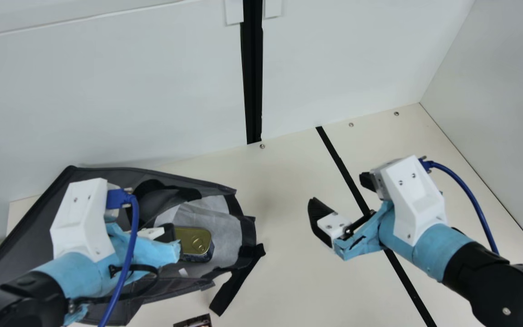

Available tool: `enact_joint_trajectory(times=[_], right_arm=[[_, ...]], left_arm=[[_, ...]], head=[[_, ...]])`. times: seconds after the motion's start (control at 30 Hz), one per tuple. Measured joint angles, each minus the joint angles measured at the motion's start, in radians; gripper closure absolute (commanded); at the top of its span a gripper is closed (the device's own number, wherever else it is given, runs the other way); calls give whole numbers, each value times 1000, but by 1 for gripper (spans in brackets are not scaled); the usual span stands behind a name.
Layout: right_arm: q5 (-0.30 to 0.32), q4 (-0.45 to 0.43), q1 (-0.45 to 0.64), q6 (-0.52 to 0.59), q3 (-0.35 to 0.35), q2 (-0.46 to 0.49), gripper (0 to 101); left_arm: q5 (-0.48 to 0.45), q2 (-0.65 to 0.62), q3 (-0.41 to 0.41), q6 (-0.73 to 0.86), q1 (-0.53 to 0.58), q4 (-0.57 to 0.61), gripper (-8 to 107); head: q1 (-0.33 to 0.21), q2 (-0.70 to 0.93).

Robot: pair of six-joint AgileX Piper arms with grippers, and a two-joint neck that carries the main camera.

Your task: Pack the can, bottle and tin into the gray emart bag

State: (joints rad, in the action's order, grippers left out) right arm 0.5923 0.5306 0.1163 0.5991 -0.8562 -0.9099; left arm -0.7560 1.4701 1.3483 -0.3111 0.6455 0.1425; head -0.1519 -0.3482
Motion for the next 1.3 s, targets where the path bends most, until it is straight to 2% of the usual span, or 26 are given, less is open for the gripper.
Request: enact_joint_trajectory(times=[0.4, 0.9, 1.3], right_arm=[[73, -30, 130, -13, -31, 44, 11], [160, -107, 277, -66, -69, 80, 11], [211, -223, 339, -171, -109, 96, 11]], left_arm=[[0, 0, 0, 0, 0, 0, 89], [0, 0, 0, 0, 0, 0, 89], [0, 0, 0, 0, 0, 0, 89]], head=[[0, 0], [0, 0], [0, 0]])
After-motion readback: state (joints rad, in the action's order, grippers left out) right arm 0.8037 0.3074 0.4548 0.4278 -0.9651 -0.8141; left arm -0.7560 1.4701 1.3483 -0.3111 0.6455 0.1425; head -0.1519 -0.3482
